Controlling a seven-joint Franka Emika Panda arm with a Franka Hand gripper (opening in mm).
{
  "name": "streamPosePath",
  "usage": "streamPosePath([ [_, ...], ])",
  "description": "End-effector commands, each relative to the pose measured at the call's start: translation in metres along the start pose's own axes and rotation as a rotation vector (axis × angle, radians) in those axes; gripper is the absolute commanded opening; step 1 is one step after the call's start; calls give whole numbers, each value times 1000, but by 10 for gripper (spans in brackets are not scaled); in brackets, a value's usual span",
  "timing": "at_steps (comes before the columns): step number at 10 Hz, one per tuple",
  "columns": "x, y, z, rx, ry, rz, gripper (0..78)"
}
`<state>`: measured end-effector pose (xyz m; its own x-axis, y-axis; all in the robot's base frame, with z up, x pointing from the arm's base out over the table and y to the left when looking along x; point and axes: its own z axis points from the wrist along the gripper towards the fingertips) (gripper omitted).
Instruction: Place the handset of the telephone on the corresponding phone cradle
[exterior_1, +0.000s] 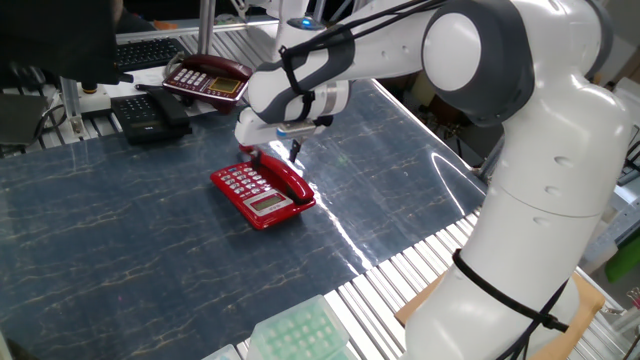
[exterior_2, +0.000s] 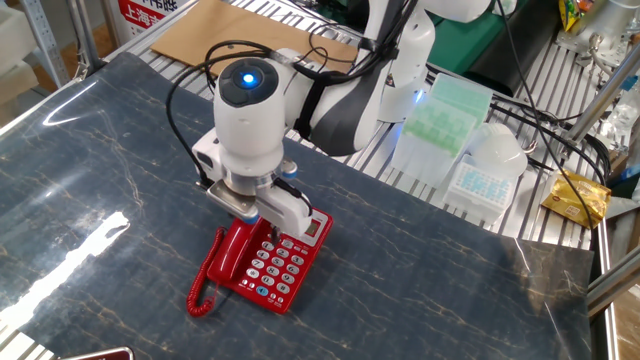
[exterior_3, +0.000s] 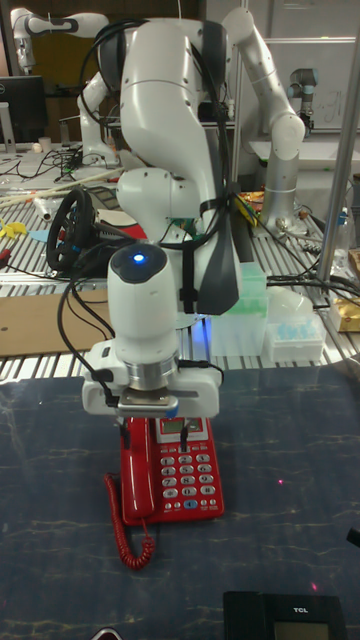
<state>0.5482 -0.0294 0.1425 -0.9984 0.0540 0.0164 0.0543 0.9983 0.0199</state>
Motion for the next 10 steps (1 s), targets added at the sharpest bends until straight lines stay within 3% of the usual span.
streamPosePath([
  [1, -12, 22, 1, -22, -14, 68, 774],
  [4, -25, 33, 5, -46, -13, 85, 774],
  [7, -29, 39, 8, -59, -19, 116, 774],
  [10, -30, 42, 20, -89, -48, 123, 774],
])
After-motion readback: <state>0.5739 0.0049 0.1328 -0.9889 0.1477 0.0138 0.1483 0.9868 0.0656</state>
